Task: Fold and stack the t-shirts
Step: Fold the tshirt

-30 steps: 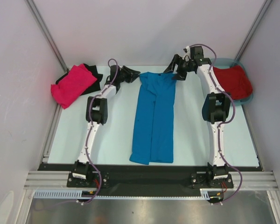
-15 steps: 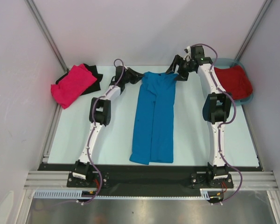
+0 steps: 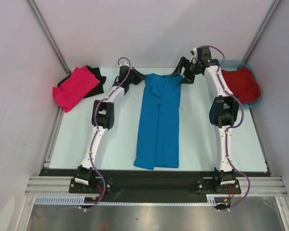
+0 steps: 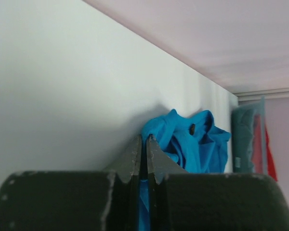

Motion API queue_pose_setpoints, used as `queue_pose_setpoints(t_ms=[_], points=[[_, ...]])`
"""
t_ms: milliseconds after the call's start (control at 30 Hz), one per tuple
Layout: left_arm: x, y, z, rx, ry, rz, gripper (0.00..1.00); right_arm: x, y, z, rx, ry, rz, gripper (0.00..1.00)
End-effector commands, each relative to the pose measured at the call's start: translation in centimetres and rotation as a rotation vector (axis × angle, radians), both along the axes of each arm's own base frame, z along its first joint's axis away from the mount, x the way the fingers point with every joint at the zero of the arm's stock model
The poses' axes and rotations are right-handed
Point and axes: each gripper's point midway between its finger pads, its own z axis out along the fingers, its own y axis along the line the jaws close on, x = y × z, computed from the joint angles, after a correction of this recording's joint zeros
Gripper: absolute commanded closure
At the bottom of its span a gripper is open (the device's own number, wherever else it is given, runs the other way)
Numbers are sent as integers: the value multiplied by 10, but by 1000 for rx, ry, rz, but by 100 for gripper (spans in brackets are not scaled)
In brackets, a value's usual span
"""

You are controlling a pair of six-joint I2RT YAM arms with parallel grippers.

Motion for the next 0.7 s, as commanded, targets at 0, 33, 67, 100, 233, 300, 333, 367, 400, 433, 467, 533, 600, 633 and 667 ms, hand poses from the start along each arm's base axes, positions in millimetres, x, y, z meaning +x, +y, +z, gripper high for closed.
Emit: queue_pose_setpoints(t_ms=[0, 33, 67, 100, 233, 300, 333, 367, 400, 433, 467, 533, 600, 633, 667], points=[[24, 29, 90, 82, -207, 66, 100, -1, 3, 30, 26, -55, 21, 16], [26, 32, 96, 75, -230, 74, 99, -1, 3, 29, 28, -49, 20, 16], [29, 36, 99, 73, -242, 88, 100, -1, 4, 28, 31, -47, 21, 16], [31, 39, 103, 73, -253, 97, 100, -1, 3, 28, 33, -46, 20, 16], [38, 54, 113, 73, -291, 123, 94, -2, 5, 28, 39, -39, 22, 16], [39, 58, 112, 86, -293, 123, 92, -1, 5, 26, 44, -35, 22, 16], [38, 59, 109, 104, -286, 120, 85, -1, 5, 25, 51, -31, 24, 16], [38, 61, 112, 108, -290, 122, 31, -1, 6, 25, 54, -30, 27, 16], [37, 59, 114, 110, -294, 114, 1, -1, 5, 25, 54, -26, 24, 16], [36, 60, 118, 120, -301, 110, 0, -1, 5, 25, 52, -22, 20, 16], [35, 60, 122, 124, -305, 106, 0, -2, 3, 23, 48, -11, 12, 16], [28, 62, 136, 145, -308, 88, 0, -6, -3, 16, 19, 26, -20, 16], [19, 64, 164, 172, -332, 70, 0, -11, -7, 15, 9, 47, -31, 16], [10, 64, 148, 190, -277, 52, 0, -14, -9, 11, -1, 59, -34, 17], [3, 62, 155, 193, -273, 36, 1, -19, -10, 2, -23, 86, -37, 17]])
